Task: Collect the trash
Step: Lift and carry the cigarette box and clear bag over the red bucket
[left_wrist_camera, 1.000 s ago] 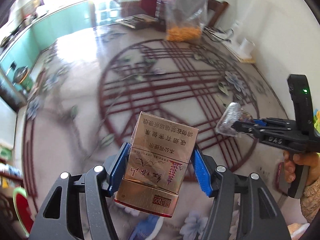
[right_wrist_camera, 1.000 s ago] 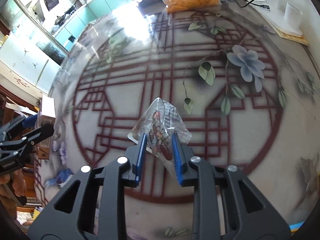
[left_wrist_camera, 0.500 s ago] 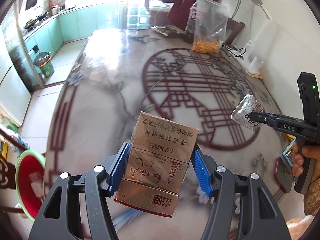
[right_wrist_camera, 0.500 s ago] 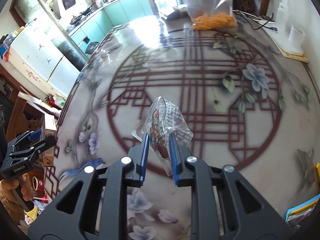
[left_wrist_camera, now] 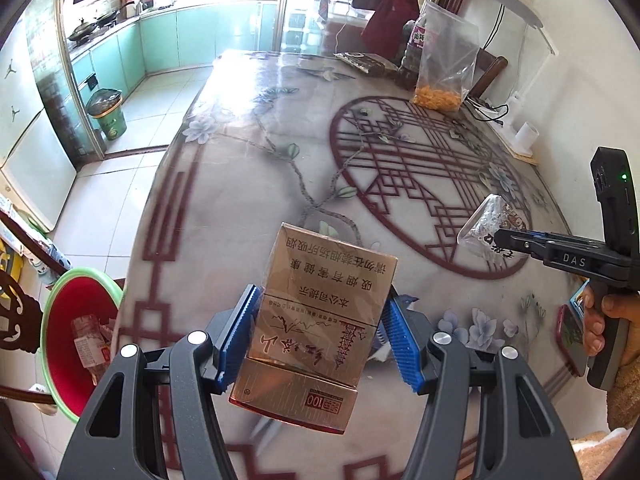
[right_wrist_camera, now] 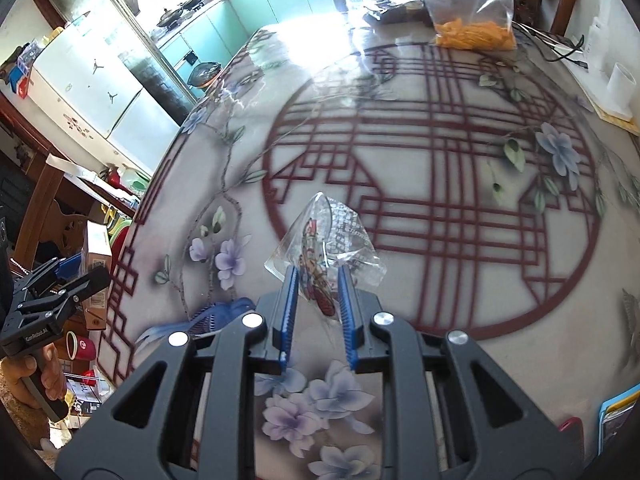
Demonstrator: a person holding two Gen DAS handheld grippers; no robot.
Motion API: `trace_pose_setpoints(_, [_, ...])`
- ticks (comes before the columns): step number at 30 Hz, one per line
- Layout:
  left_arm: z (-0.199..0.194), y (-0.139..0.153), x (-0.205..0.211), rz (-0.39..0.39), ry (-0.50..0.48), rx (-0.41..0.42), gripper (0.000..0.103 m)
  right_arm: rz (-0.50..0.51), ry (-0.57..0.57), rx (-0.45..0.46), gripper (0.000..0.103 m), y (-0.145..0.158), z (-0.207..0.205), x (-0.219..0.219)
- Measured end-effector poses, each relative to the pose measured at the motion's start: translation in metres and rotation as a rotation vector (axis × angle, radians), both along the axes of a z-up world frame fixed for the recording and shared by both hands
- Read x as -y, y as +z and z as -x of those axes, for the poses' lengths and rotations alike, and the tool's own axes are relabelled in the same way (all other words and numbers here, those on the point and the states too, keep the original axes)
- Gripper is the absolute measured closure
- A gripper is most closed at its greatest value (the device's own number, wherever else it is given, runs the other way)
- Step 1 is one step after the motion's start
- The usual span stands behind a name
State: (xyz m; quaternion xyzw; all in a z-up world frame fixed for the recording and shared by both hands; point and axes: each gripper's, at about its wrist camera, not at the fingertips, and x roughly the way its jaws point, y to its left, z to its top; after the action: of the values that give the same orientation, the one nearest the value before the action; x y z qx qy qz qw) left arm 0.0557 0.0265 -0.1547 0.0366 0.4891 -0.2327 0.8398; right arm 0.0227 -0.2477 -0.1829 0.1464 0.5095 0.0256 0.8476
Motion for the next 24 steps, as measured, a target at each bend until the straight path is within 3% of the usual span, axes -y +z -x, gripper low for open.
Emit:
trace_pose_setpoints(6, [-0.011,-0.001,-0.027,0.034,-0.007,-0.003,0.045,0.032,-0.013,-0.004,0.083,0.005,-0.006,-0.025])
trace_pose_setpoints(24, [-0.047,-0.014,-0.126,0.036,-0.014,-0.027,0.045,0.058,-0.039,-0.011,0.083,0.014,-0.019,-0.13])
